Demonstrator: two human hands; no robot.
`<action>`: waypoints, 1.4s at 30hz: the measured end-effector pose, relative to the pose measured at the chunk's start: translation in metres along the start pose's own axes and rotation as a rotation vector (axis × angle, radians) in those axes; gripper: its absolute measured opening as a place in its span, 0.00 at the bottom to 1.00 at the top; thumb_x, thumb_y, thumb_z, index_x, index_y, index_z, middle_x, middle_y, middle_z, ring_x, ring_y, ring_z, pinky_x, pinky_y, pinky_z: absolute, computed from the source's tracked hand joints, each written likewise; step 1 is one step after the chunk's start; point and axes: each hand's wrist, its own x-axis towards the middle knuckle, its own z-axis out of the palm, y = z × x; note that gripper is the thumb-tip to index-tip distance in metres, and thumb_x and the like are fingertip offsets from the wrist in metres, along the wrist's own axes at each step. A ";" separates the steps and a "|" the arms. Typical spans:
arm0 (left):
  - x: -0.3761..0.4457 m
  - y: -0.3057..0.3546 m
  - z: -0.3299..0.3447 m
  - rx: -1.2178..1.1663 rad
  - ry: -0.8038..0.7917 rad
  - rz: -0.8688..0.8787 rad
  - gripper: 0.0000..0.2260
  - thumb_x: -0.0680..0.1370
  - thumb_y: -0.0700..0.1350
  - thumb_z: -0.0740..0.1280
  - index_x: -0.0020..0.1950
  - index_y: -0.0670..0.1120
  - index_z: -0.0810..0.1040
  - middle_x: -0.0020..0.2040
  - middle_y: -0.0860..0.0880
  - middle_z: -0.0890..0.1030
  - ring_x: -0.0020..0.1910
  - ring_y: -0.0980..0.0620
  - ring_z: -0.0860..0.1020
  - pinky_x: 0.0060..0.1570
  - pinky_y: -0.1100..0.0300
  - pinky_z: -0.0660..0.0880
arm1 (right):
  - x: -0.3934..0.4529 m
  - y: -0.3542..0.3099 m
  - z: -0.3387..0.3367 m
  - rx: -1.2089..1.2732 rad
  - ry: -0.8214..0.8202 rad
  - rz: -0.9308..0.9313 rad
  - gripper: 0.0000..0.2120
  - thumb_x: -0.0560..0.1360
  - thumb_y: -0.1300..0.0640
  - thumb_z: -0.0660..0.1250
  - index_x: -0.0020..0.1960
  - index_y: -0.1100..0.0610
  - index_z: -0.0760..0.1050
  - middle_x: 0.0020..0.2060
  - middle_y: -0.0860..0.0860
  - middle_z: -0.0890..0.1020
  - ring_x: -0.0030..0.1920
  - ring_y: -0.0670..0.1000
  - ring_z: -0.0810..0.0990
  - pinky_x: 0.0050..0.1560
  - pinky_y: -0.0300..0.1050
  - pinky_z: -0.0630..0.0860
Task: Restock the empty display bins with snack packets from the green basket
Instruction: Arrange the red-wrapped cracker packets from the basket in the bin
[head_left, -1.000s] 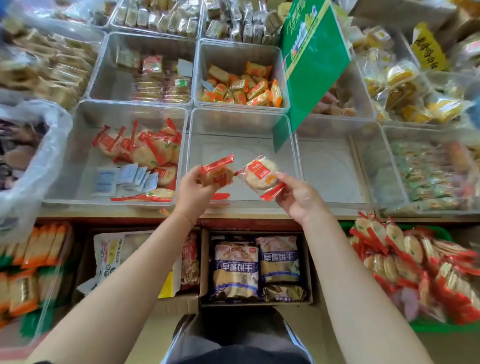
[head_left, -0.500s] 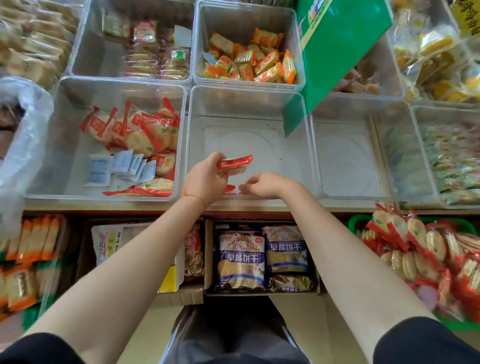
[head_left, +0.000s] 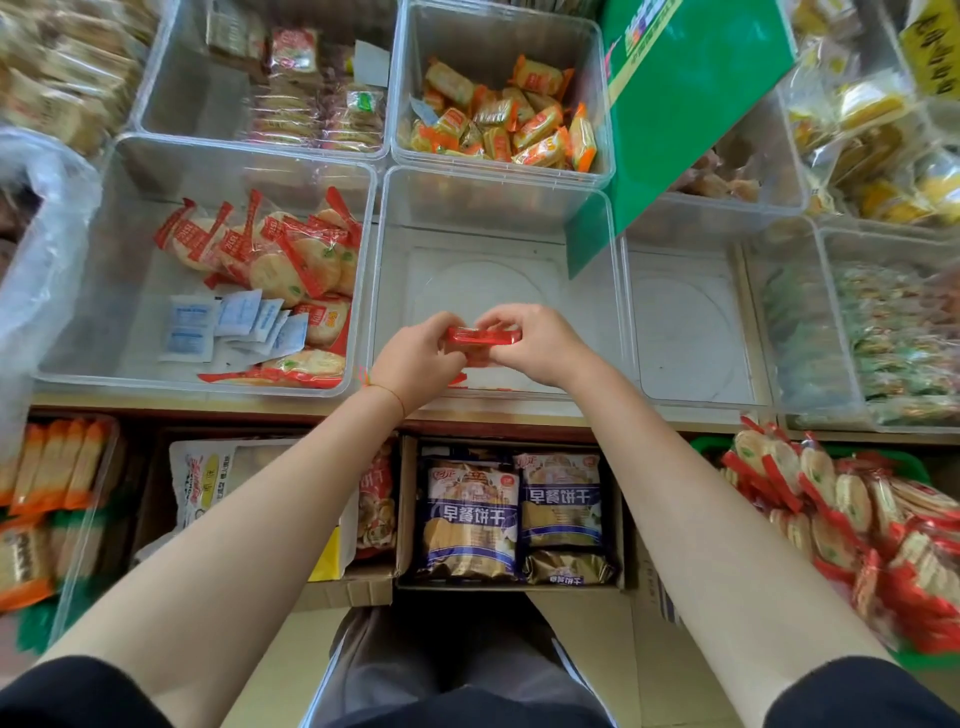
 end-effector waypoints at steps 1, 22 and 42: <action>0.000 -0.001 0.002 0.083 -0.005 0.010 0.12 0.77 0.43 0.64 0.60 0.48 0.76 0.50 0.48 0.82 0.48 0.46 0.80 0.45 0.62 0.76 | 0.004 0.003 0.004 -0.028 0.042 0.016 0.15 0.72 0.61 0.69 0.57 0.49 0.81 0.49 0.47 0.83 0.46 0.46 0.79 0.56 0.47 0.78; -0.037 0.011 0.026 0.479 0.283 0.392 0.16 0.78 0.50 0.55 0.44 0.45 0.81 0.40 0.48 0.81 0.40 0.45 0.77 0.43 0.52 0.69 | -0.061 0.016 0.008 -0.025 0.421 0.081 0.14 0.78 0.64 0.57 0.51 0.56 0.82 0.47 0.50 0.82 0.49 0.49 0.78 0.46 0.39 0.72; -0.093 0.250 0.323 0.263 -0.171 0.095 0.08 0.77 0.46 0.63 0.47 0.46 0.81 0.39 0.47 0.80 0.42 0.44 0.78 0.39 0.56 0.71 | -0.276 0.314 -0.134 0.017 0.399 0.233 0.08 0.77 0.62 0.60 0.46 0.56 0.78 0.47 0.53 0.78 0.49 0.55 0.77 0.44 0.44 0.69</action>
